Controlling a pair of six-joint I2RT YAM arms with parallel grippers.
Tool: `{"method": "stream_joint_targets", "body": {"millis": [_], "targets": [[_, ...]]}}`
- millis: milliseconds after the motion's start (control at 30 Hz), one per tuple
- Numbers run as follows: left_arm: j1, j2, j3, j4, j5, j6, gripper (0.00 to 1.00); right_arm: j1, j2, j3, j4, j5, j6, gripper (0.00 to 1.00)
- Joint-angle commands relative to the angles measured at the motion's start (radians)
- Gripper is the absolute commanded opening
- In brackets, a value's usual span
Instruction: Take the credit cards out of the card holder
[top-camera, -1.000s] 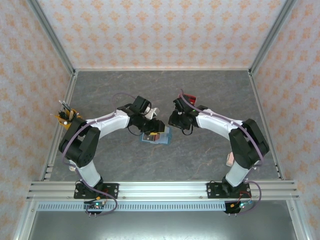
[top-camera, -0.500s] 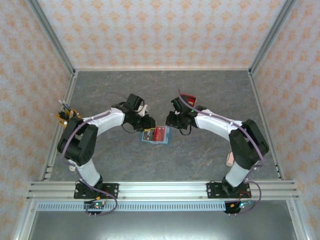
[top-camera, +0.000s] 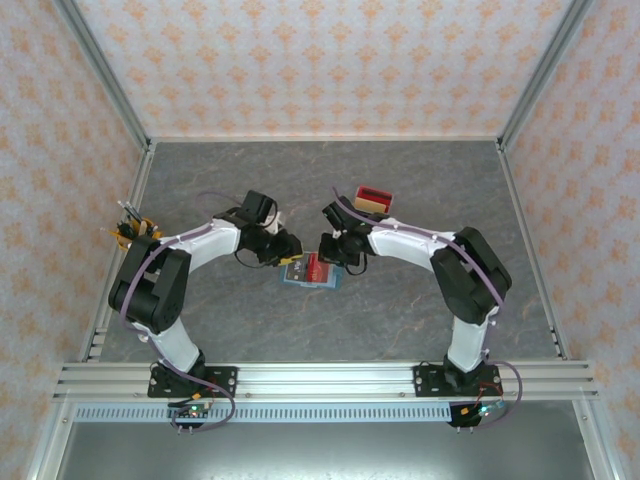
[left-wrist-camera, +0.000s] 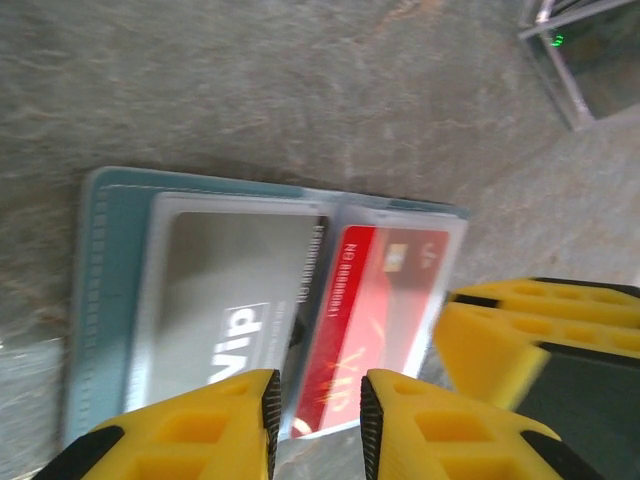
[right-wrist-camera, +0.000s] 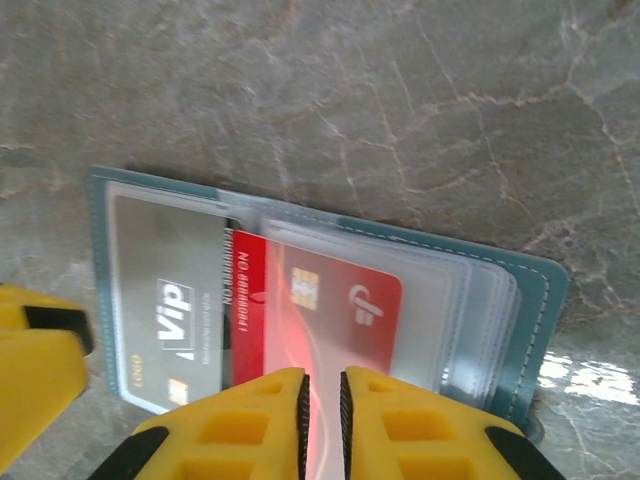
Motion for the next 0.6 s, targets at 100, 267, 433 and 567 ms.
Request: {"method": "stream_joint_targets", "body": {"millis": [100,267,433,567], "targets": [[-0.019,0.046,0.002,0.071,0.079,-0.039,0.3,0.003,0.032,0.035,-0.067,0.017,-0.014,0.18],[-0.032,0.082,0.029,0.041,0.064,-0.034,0.31,-0.001,0.056,0.047,-0.082,0.019,-0.023,0.18],[-0.046,0.109,0.042,0.026,0.052,-0.024,0.3,-0.005,0.071,0.052,-0.091,0.028,-0.026,0.18],[-0.046,0.119,0.044,0.025,0.061,-0.016,0.3,-0.007,0.076,0.047,-0.091,0.027,-0.026,0.18]]}}
